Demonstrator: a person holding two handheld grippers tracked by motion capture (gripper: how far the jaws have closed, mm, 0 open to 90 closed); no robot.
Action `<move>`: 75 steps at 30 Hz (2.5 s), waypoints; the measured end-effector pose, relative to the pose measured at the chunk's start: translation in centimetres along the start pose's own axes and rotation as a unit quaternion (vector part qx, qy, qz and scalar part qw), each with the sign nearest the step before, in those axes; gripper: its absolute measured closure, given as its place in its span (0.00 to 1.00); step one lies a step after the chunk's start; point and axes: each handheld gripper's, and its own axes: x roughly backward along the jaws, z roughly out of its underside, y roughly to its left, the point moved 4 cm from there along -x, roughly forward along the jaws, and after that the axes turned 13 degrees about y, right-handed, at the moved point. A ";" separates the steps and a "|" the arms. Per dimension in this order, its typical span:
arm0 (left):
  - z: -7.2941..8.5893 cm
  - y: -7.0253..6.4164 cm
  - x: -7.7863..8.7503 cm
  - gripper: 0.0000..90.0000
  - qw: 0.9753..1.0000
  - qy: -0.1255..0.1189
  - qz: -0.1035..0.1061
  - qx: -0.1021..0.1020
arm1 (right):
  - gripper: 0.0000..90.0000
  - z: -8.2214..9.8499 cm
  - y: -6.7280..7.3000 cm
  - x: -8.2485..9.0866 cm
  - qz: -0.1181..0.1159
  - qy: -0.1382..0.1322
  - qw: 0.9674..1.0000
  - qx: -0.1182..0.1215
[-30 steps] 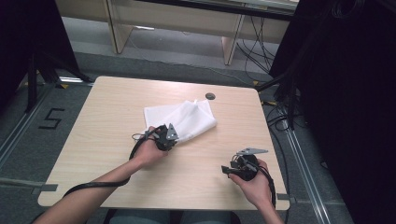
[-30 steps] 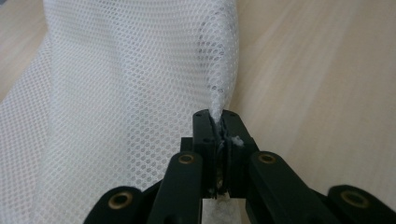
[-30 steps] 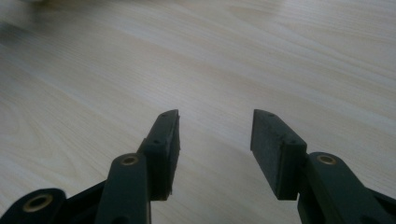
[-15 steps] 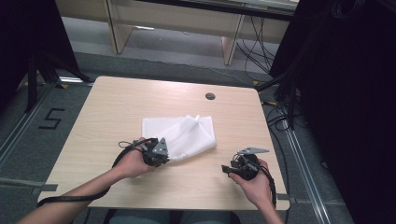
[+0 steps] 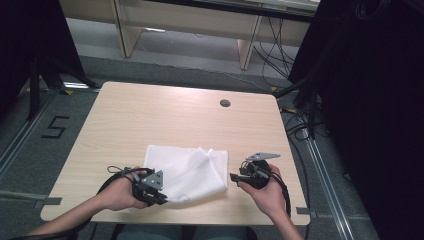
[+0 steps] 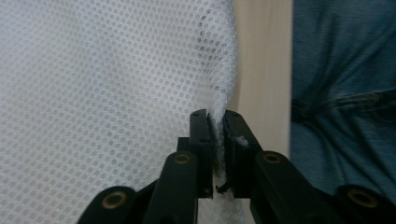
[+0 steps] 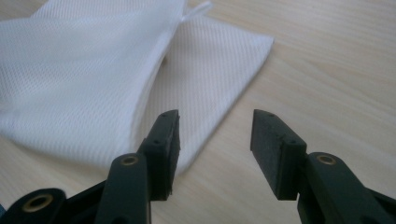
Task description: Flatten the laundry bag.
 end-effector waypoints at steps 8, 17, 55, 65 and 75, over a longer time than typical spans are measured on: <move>-2.5 0.2 2.7 0.71 0.991 -0.098 0.028 0.086 | 0.58 -4.1 1.1 -1.4 -0.017 0.019 1.000 0.011; -5.9 -0.5 -0.5 0.73 0.996 -0.067 0.010 0.061 | 0.55 -8.5 2.0 -4.7 -0.010 0.048 0.999 0.008; -6.5 1.0 -3.8 0.86 0.996 -0.003 -0.029 0.080 | 0.94 -10.6 4.4 -4.3 -0.052 0.081 0.994 0.056; -7.1 -0.6 -2.4 0.91 0.996 -0.036 -0.017 0.083 | 0.93 -10.9 3.5 -1.9 -0.034 0.032 0.998 0.048; -7.1 1.6 -3.3 0.94 0.995 -0.012 -0.041 0.096 | 0.93 -11.6 4.3 0.1 -0.041 -0.001 0.998 0.047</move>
